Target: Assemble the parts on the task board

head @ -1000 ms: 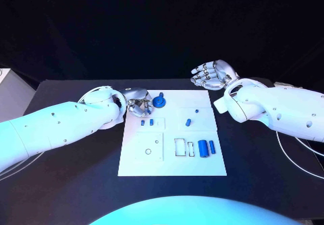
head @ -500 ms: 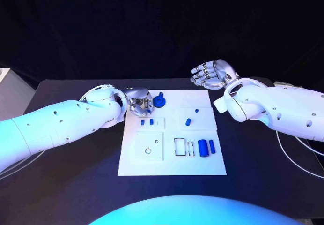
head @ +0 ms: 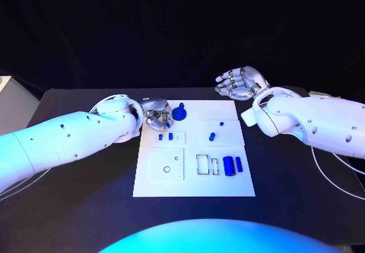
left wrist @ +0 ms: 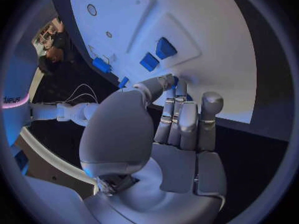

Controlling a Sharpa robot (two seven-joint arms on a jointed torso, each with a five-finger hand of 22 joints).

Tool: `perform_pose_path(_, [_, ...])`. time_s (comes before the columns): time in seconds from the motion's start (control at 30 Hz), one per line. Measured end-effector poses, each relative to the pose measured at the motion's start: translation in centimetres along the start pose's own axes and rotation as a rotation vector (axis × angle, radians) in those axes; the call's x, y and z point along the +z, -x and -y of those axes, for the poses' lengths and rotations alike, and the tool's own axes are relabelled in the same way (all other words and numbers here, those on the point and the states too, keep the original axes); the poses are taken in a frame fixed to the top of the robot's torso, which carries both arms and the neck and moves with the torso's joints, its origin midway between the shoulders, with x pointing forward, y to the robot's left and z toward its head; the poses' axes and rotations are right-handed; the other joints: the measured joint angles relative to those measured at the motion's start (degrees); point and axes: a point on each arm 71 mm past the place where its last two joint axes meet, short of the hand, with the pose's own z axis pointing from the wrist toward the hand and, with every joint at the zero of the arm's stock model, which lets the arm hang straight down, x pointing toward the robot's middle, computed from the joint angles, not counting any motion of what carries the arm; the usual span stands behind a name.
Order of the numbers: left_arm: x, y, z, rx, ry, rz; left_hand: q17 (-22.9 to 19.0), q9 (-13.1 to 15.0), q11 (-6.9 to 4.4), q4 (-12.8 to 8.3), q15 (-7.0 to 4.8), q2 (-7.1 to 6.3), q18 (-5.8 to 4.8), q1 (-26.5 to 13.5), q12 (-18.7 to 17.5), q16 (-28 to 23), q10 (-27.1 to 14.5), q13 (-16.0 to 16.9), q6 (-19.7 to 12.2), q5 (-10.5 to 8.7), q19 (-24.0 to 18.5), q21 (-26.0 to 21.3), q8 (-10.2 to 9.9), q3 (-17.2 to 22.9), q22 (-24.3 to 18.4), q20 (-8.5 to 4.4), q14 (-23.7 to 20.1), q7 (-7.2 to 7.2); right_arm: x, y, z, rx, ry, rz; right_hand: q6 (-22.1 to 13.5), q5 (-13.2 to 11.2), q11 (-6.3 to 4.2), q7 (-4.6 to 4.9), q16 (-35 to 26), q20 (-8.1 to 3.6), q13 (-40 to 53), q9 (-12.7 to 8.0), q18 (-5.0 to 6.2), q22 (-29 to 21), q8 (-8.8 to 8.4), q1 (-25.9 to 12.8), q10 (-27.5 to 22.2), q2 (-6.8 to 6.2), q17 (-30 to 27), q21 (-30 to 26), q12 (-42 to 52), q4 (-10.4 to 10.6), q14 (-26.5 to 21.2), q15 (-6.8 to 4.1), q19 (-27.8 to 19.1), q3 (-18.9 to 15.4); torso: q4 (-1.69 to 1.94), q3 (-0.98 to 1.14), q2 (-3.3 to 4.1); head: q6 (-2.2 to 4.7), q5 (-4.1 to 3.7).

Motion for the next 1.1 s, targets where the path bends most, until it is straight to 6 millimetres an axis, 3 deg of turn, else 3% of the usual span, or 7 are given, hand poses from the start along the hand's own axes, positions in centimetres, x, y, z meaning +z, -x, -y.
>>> perform_pose_path(0.1, [-0.02, -0.13, 0.03, 0.000, -0.001, -0.002, -1.44, -0.08, 0.90, -0.10, 0.68, 0.00, 0.00, 0.00, -0.96, -0.49, -1.19, -0.06, -1.40, 0.03, -0.63, -0.42, -1.23, -0.10, -0.70, 0.22, -0.86, 0.59, 0.00, 0.00, 0.00, 0.000, 0.000, 0.000, 0.00, 0.00, 0.00, 0.00, 0.00, 0.00, 0.00, 0.00, 0.00, 0.00, 0.00, 0.00, 0.00, 0.00, 0.00, 0.00, 0.00, 0.00, 0.00, 0.00, 0.00, 0.00, 0.03, -0.01, 0.00, -0.04, -0.02])
perform_pose_path(0.33, [-0.12, -0.32, -0.05, -0.002, 0.000, -0.004, -2.74, -1.06, 1.51, -0.15, 1.07, -0.38, 0.00, -0.39, -1.95, -0.71, -2.61, -0.04, -4.23, 0.04, -1.31, -0.87, -3.46, -0.15, -1.31, 0.72, -1.65, 1.26, 0.01, 0.02, 0.02, 0.000, 0.000, 0.001, 0.00, 0.00, 0.00, 0.00, -0.29, 0.00, -0.16, -0.07, 0.00, -0.22, 0.00, 0.00, 0.00, 0.00, -0.14, 0.00, 0.00, 0.00, 0.00, 0.00, 0.00, 0.00, 0.01, -0.01, 0.00, -0.01, 0.05])
perform_pose_path(0.9, [-0.26, -0.79, -0.23, -0.005, 0.015, -0.012, -3.43, -1.71, 1.59, 0.16, 1.28, -1.12, 0.00, -1.13, -1.96, -0.72, -2.68, 0.08, -6.19, 0.04, -1.30, -1.07, -4.89, -0.47, -1.46, 0.72, -1.85, 1.50, 0.00, 0.05, 0.04, -0.001, 0.000, 0.002, 0.00, 0.00, 0.00, 0.00, -0.67, 0.21, -0.62, -0.34, 0.00, -0.84, 0.00, 0.00, 0.00, 0.00, -0.58, 0.00, 0.00, -0.16, 0.00, 0.00, -0.21, -0.16, 0.02, -0.03, -0.01, -0.08, 0.09])
perform_pose_path(1.1, [-0.38, -0.77, -0.39, -0.006, 0.022, -0.011, -2.62, -3.09, 1.29, 0.32, 1.28, -1.34, 0.01, -1.35, -1.96, -0.72, -2.98, 0.69, -10.70, 0.04, -0.83, -1.07, -7.67, -0.63, -0.63, 0.90, -1.85, 0.52, -0.02, 0.11, 0.07, -0.002, 0.000, 0.007, 0.00, 0.00, 0.00, 0.00, -0.99, 0.21, -0.87, -0.48, 0.00, -1.16, -0.23, 0.00, 0.00, 0.00, -0.79, 0.00, -0.23, -0.33, 0.00, 0.00, -0.21, -0.33, -0.01, -0.03, -0.01, -0.01, 0.10])
